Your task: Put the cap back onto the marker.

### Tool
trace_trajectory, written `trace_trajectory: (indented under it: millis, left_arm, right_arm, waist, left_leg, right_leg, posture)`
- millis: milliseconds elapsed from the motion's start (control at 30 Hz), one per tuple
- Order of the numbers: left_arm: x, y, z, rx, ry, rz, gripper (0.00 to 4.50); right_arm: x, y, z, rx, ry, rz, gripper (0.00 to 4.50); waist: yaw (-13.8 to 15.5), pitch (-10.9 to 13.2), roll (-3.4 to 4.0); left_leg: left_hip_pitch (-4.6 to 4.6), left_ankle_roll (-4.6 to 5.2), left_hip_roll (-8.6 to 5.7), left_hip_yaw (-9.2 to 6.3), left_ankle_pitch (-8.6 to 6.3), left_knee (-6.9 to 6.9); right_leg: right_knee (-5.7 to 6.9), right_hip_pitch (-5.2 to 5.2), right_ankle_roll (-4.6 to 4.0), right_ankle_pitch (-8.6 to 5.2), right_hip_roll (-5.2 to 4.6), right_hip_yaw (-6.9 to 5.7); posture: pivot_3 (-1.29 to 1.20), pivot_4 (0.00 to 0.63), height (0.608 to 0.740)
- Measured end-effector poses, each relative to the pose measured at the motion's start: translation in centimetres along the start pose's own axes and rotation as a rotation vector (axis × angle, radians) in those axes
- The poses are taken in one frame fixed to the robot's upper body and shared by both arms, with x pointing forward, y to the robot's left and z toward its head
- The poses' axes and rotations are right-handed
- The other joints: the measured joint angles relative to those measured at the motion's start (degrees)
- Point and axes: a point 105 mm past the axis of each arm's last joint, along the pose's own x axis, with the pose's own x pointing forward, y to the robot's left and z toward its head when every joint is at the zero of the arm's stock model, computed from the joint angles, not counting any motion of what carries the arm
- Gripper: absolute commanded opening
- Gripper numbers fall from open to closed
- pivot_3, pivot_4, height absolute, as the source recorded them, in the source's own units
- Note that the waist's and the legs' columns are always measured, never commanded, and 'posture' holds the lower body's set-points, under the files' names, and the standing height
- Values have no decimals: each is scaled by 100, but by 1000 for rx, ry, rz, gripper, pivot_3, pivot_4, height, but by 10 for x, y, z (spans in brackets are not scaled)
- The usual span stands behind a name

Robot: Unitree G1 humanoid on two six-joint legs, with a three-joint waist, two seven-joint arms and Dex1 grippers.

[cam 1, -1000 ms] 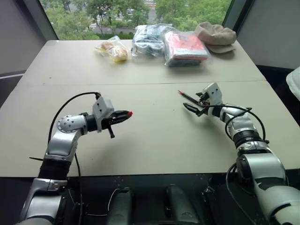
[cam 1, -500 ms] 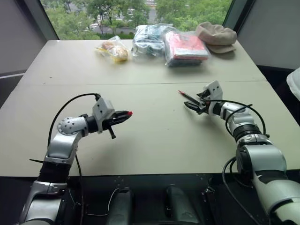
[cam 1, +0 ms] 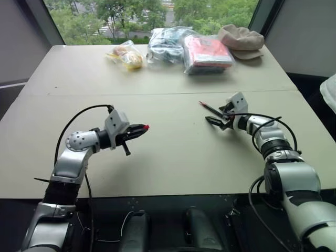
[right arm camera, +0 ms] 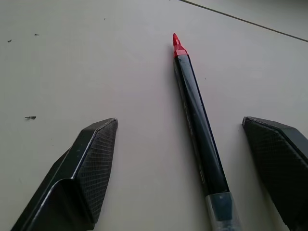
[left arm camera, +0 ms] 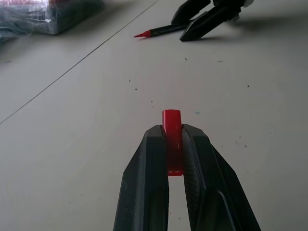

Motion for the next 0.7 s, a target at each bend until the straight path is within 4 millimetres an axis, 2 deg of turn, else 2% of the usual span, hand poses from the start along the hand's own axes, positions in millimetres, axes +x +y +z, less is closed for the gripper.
trace_trajectory:
  millis: [67, 100, 133, 167, 500, 633, 700]
  left_arm:
    - [0, 0, 0, 0, 0, 0, 0]
    - [0, 0, 0, 1, -1, 0, 0]
    - [0, 0, 0, 1, -1, 1, 0]
    - [1, 0, 1, 1, -2, 1, 0]
    - [2, 0, -2, -5, -4, -3, 0]
    - [4, 5, 1, 27, -7, -36, 0]
    - [7, 6, 3, 58, -10, -65, 0]
  right_arm:
    - [0, 0, 0, 0, 1, 0, 1566]
    - [0, 0, 0, 0, 1, 0, 1195]
    - [0, 0, 0, -1, 1, 0, 520]
    - [0, 0, 0, -1, 2, 4, 60]
    - [0, 2, 1, -58, 10, 16, 60]
    - [2, 13, 5, -202, 19, 84, 60]
    - [0, 24, 8, -331, 16, 155, 60]
  waist:
    - [-6, 0, 0]
    - [-7, 0, 0]
    - [-9, 0, 0]
    - [-11, 0, 0]
    - [-19, 0, 1]
    - [-31, 0, 1]
    - [-42, 0, 1]
  left_leg:
    - [0, 0, 0, 0, 0, 0]
    - [0, 0, 0, 0, 0, 0]
    - [1, 0, 0, 0, 0, 0]
    - [1, 0, 0, 0, 0, 0]
    - [2, 0, 0, 0, 0, -1]
    - [1, 0, 0, 0, 0, -1]
    - [1, 0, -1, 0, 0, -1]
  right_leg:
    - [0, 0, 0, 0, 0, 0]
    - [0, 0, 0, 0, 0, 0]
    - [0, 0, 0, 0, 0, 0]
    - [0, 0, 0, 0, 0, 0]
    - [0, 0, 0, 0, 0, 0]
    - [0, 0, 0, 0, 0, 0]
    - [1, 0, 0, 0, 0, -1]
  posture:
    - [0, 150, 740]
    - [0, 150, 740]
    - [0, 150, 740]
    - [0, 150, 740]
    - [0, 150, 740]
    - [0, 150, 740]
    - [0, 150, 740]
